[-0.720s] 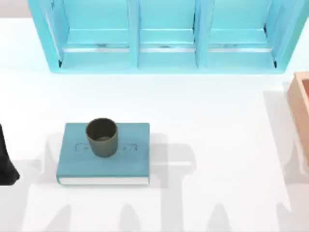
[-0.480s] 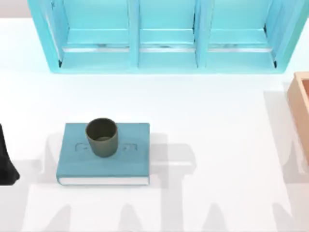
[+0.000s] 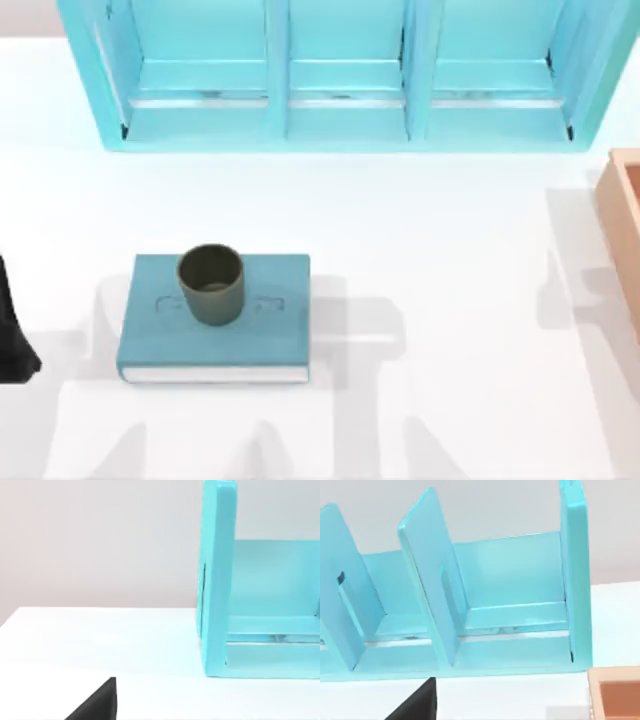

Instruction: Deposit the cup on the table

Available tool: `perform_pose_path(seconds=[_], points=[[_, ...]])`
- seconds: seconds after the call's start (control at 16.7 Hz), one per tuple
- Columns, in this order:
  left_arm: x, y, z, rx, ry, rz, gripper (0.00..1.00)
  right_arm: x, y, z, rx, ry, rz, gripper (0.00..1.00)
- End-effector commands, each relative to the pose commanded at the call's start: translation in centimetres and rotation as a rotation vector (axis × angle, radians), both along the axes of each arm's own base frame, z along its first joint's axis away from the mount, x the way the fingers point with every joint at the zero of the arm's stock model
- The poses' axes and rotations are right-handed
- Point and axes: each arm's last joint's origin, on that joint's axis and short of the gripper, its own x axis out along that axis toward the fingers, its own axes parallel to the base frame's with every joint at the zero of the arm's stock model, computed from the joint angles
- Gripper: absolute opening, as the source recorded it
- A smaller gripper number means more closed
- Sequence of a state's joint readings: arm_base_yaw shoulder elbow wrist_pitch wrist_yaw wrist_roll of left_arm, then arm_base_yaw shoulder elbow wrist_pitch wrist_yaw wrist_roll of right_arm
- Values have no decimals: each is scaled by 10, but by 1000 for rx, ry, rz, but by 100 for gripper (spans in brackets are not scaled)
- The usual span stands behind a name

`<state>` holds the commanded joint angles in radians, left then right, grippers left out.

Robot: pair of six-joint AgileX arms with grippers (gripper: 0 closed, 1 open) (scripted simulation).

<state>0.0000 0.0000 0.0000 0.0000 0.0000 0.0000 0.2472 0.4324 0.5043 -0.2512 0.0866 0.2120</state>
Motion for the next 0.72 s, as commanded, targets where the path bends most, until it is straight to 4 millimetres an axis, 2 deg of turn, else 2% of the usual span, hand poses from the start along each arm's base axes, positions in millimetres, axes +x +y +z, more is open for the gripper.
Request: perform_pose_path(seconds=[0.24, 0.42, 0.6, 0.72], points=[[0, 0, 0, 0, 0, 0, 100, 28, 33, 86, 87, 113, 66, 100], [0, 0, 0, 0, 0, 0, 100, 59, 73, 141, 133, 219, 108, 100], [0, 0, 0, 0, 0, 0, 100, 92, 126, 173, 153, 348, 138, 100], [0, 0, 0, 0, 0, 0, 100, 111, 167, 178, 148, 443, 148, 100]])
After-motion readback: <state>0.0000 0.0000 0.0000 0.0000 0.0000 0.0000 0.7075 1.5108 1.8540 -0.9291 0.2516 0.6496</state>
